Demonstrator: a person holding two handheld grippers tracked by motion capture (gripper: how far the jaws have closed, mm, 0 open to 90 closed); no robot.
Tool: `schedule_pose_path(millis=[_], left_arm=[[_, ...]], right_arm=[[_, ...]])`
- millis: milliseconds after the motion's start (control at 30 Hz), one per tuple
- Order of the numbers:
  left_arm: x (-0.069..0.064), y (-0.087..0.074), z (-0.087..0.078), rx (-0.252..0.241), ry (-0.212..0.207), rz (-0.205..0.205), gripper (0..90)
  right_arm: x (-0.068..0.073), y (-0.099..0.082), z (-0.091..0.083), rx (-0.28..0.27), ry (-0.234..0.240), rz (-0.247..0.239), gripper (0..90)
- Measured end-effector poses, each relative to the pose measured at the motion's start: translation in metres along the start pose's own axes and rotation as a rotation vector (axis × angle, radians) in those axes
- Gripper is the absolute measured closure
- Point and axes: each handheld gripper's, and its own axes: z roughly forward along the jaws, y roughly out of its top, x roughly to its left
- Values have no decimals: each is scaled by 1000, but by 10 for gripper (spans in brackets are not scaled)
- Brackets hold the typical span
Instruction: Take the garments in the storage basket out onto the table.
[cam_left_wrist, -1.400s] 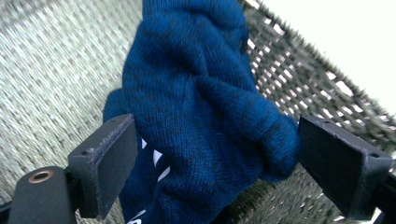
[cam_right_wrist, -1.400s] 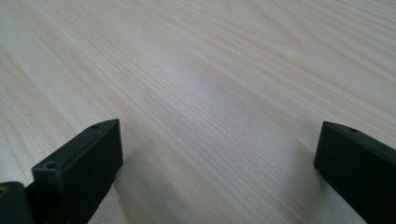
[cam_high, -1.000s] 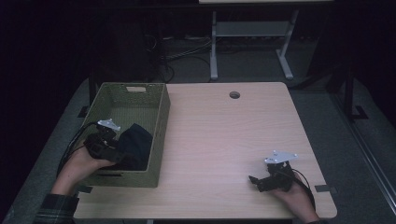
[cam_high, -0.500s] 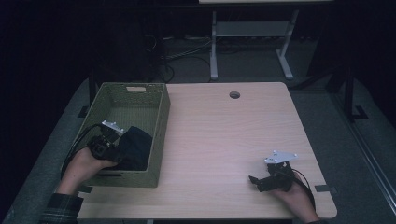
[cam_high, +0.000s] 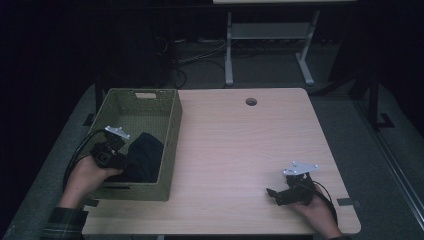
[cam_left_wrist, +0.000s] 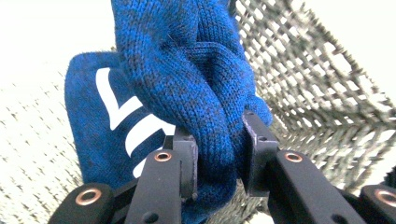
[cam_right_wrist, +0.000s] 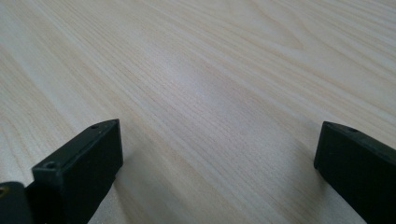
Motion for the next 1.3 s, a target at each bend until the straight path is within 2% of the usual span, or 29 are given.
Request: schedule_pose_path(millis=[633, 933, 1300], left_arm=[[-15, 30, -46, -39, 45, 46, 722], [-21, 43, -63, -54, 67, 54, 726], [-30, 61, -90, -96, 101, 59, 738]], right_arm=[[0, 0, 0, -4, 2, 0, 7], [0, 0, 0, -5, 3, 3, 7], [0, 0, 0, -2, 2, 4, 7]])
